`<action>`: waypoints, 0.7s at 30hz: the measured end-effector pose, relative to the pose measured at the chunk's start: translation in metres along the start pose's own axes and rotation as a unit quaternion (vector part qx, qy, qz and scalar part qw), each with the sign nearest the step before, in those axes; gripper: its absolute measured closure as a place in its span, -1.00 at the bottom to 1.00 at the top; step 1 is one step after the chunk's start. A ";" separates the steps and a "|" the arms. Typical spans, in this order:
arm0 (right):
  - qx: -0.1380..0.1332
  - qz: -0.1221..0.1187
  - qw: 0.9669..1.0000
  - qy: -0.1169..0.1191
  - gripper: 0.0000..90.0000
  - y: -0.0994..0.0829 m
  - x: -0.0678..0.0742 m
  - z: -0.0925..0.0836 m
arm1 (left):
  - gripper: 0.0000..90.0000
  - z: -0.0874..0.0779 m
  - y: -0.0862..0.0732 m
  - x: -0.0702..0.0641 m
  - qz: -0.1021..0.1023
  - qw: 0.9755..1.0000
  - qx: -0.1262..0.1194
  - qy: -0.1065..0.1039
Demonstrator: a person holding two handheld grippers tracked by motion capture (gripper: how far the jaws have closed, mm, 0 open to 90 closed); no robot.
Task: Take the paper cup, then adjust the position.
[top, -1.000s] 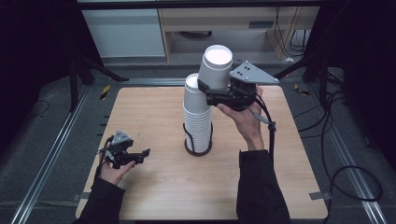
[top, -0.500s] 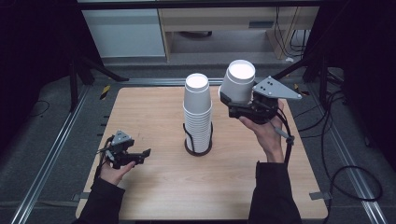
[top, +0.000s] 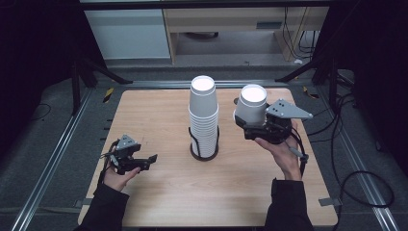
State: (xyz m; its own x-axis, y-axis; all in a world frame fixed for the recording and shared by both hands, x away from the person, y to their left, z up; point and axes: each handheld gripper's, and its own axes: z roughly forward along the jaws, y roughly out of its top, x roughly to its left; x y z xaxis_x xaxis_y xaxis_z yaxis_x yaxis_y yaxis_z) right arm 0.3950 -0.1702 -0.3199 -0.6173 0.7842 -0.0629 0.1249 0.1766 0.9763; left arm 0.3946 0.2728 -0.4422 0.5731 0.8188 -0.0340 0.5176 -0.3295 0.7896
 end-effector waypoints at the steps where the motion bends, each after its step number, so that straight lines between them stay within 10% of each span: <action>1: 0.002 -0.002 1.000 0.002 -0.69 -0.002 0.000 0.000 | -0.61 -0.001 0.000 0.000 0.001 1.000 0.001 0.000; 21: 0.065 -0.028 0.994 0.081 -0.69 -0.062 0.024 -0.001 | -0.61 -0.005 0.007 -0.010 0.026 0.999 0.004 -0.039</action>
State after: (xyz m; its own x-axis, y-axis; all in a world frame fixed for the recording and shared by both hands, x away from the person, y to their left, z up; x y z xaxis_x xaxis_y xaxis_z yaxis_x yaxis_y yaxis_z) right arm 0.3716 -0.1629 -0.3816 -0.7413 0.6673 -0.0721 0.1796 0.3008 0.9366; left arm 0.3893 0.2651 -0.4331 0.6464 0.7619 -0.0414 0.4907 -0.3736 0.7872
